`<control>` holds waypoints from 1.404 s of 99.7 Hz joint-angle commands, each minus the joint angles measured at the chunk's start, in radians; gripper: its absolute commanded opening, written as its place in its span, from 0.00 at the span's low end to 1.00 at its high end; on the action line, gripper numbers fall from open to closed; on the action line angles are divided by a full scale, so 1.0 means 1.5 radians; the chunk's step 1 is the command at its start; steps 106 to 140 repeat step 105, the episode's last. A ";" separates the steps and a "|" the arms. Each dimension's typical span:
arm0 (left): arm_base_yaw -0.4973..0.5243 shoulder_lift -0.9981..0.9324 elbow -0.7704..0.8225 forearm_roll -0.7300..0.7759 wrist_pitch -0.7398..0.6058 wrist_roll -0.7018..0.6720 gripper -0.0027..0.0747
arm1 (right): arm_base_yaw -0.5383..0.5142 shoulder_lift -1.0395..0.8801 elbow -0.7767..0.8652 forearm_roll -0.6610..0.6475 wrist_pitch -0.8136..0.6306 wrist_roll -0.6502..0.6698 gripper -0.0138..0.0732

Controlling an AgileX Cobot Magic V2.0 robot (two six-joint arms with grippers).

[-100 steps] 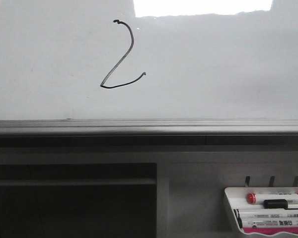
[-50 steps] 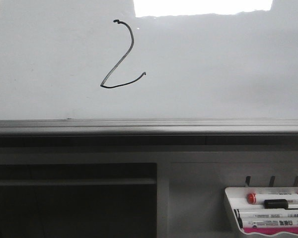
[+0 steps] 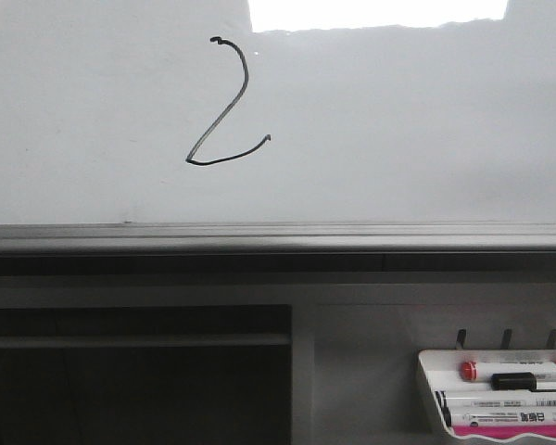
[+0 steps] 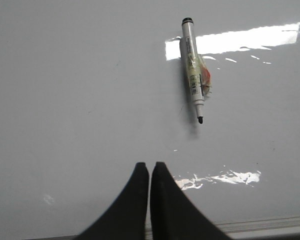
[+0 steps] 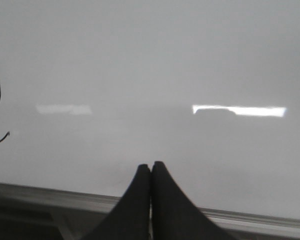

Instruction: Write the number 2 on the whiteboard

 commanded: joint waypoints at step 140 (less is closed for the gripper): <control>0.001 -0.016 0.008 -0.008 -0.047 -0.007 0.01 | -0.123 -0.259 0.219 -0.002 -0.090 -0.004 0.07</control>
